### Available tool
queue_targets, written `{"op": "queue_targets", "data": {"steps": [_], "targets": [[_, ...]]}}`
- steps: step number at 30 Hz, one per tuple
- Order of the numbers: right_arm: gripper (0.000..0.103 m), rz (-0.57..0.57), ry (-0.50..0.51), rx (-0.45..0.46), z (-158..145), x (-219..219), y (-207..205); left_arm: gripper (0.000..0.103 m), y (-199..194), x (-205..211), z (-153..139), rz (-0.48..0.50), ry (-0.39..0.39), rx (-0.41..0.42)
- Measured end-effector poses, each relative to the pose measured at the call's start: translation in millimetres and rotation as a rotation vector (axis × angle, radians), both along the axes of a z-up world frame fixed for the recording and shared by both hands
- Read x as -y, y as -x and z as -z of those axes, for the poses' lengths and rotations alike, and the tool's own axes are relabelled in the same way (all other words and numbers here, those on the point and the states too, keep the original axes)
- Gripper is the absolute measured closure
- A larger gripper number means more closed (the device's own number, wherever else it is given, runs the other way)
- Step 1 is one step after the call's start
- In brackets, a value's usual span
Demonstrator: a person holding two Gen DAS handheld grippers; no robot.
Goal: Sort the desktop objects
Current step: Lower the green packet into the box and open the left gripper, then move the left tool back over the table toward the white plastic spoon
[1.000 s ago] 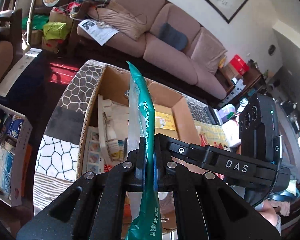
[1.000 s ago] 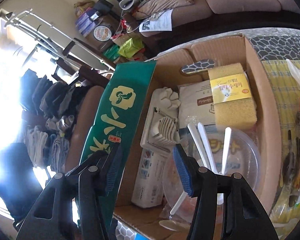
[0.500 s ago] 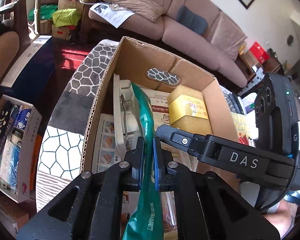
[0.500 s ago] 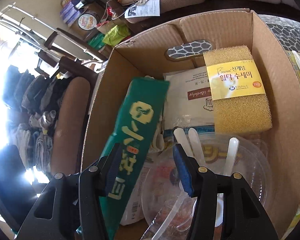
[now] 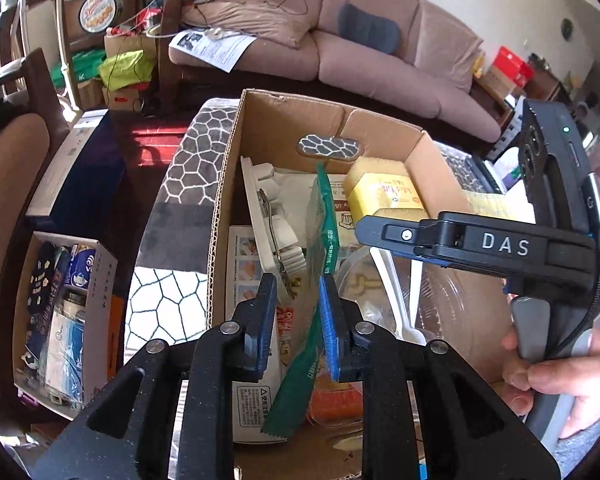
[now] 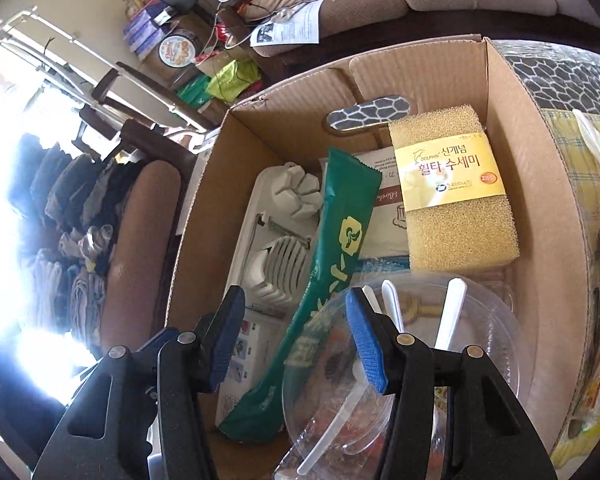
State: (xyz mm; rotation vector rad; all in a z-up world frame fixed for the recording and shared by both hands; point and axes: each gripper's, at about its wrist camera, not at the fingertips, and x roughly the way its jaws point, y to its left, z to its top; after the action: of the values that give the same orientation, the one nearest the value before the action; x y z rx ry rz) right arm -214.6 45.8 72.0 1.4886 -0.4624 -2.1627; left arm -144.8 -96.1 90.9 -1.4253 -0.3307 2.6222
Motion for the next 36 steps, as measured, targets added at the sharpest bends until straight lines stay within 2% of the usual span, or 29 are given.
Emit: {"op": "queue_targets", "data": {"steps": [4,8,11,12,14,17,19,21,23,25,31,36], "targets": [[0.047,-0.002,-0.02,-0.03,-14,-11,-12,0.084,-5,0,3,-0.005,-0.027,0.014],[0.043,-0.019,-0.085,-0.076,-27,-22,-29,0.073,-14,-8,-2,0.005,-0.017,0.007],[0.04,-0.012,-0.124,-0.099,-33,-33,-41,0.068,-20,-14,-10,0.01,-0.012,-0.007],[0.039,-0.007,-0.128,-0.102,-35,-37,-44,0.065,-22,-15,-13,0.011,-0.014,-0.011],[0.034,0.0,-0.138,-0.11,-38,-45,-51,0.05,-26,-18,-19,0.011,-0.018,-0.02],[0.02,0.013,-0.157,-0.124,-41,-57,-63,0.041,-33,-23,-27,0.012,0.001,-0.038],[0.017,0.019,-0.172,-0.13,-43,-64,-70,0.035,-38,-27,-32,0.014,0.006,-0.047],[0.008,0.027,-0.191,-0.134,-44,-71,-78,0.035,-42,-28,-35,0.015,-0.005,-0.049],[0.0,0.033,-0.206,-0.139,-44,-78,-85,0.017,-47,-30,-38,0.012,-0.008,-0.054],[0.0,0.044,-0.221,-0.141,-45,-85,-92,0.01,-53,-32,-41,0.015,-0.017,-0.062],[0.0,0.088,-0.232,-0.144,-45,-118,-114,0.01,-69,-54,-46,0.049,-0.017,-0.069],[0.0,0.138,-0.24,-0.144,-41,-155,-133,0.009,-79,-93,-46,0.116,-0.018,-0.068]]}}
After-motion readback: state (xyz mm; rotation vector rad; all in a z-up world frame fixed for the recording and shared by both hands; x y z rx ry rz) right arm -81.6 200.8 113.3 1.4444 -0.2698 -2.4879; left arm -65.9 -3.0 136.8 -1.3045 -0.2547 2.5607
